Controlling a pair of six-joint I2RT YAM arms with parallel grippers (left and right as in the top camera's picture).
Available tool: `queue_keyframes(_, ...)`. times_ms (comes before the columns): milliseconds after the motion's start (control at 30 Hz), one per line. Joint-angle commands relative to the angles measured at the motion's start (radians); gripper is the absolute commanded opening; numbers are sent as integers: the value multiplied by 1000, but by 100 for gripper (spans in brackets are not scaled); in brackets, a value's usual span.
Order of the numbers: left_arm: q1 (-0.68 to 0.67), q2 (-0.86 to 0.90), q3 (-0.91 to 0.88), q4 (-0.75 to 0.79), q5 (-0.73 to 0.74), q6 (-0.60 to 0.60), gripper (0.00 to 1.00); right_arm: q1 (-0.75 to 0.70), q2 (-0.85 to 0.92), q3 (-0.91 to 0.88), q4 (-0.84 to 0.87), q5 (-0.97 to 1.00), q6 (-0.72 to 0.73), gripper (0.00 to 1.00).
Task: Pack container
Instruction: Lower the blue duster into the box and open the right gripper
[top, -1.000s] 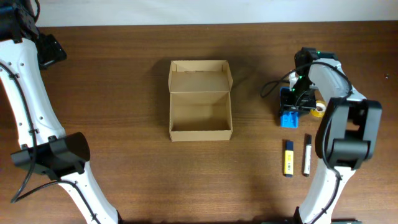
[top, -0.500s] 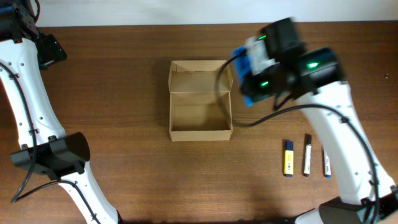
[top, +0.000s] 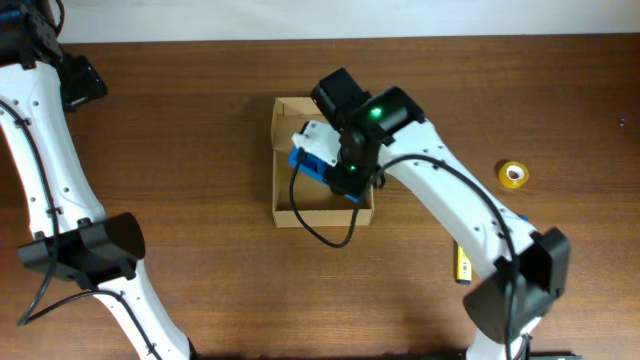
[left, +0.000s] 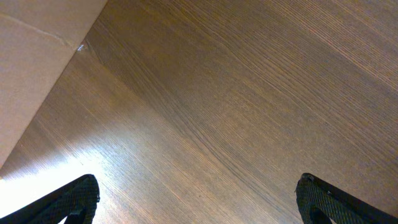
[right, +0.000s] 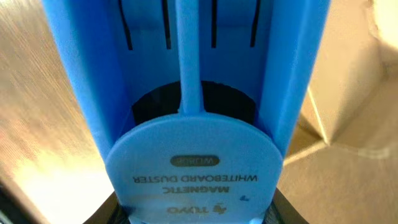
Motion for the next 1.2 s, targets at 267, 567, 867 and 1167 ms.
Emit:
queue_keyframes(267,3,-3,-5,-1,0,11,100,3,116,-3,47,-5,-305,4)
queue_keyframes(567,3,-3,-5,-1,0,11,100,2,224,-3,60,1,-319,4)
queue_keyframes(867,3,-3,-5,-1,0,11,100,2,317,-3,77,-34,-312,4)
queue_keyframes(1167,3,-3,-5,-1,0,11,100,2,343,-3,78,-42,-266,37)
